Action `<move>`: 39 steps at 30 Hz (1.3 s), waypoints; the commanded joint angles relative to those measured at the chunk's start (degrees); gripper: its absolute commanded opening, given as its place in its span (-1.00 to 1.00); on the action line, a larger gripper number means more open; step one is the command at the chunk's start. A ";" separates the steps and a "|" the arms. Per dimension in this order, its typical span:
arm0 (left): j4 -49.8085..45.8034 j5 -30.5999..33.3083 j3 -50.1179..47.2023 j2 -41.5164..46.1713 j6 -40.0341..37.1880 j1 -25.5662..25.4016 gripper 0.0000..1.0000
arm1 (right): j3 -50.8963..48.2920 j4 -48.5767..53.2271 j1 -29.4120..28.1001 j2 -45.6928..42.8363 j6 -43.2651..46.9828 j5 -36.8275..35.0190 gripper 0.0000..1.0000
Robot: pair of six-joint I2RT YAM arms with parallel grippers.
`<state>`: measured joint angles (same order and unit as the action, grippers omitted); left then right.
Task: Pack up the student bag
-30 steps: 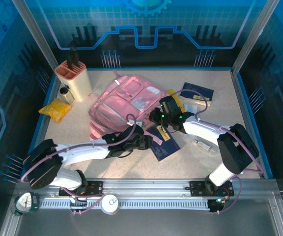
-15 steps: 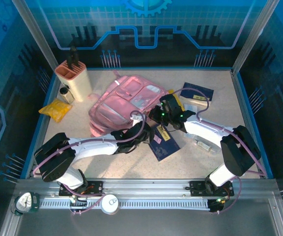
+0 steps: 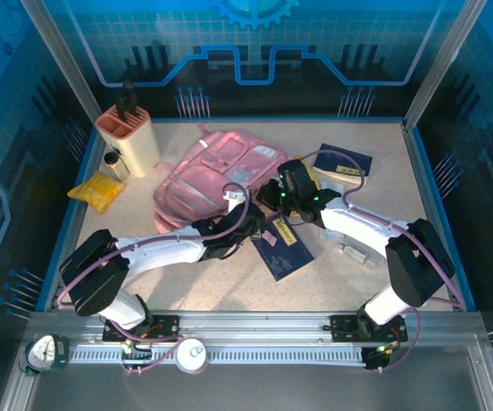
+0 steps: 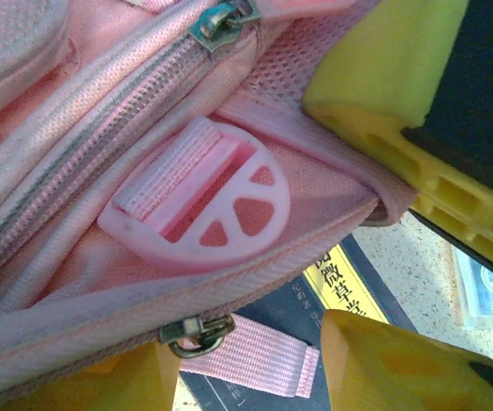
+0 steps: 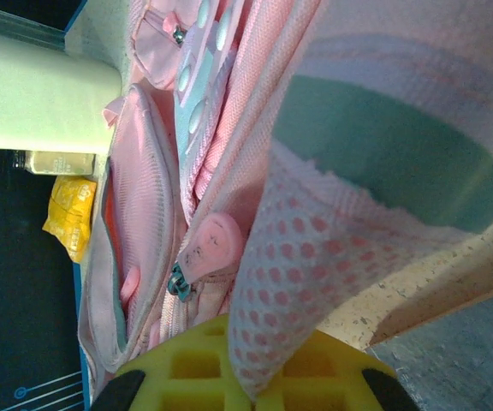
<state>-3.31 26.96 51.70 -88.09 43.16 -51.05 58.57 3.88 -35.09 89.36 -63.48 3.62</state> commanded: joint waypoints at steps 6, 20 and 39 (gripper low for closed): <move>-1.84 7.64 4.43 -2.25 -1.36 2.32 -0.24 | 1.94 -1.21 -1.03 -0.94 -0.25 3.94 -0.96; -3.98 8.25 5.34 -1.63 -1.85 3.12 -0.80 | 0.66 -1.74 -0.02 -0.60 1.87 2.83 -0.96; -25.93 -5.07 -0.61 9.34 5.51 5.55 -1.00 | 3.75 -0.63 5.64 2.64 5.77 3.15 -1.00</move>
<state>-20.27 21.52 53.19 -82.17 46.70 -46.33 59.55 4.03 -31.62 91.57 -59.90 7.73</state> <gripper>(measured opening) 0.117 0.062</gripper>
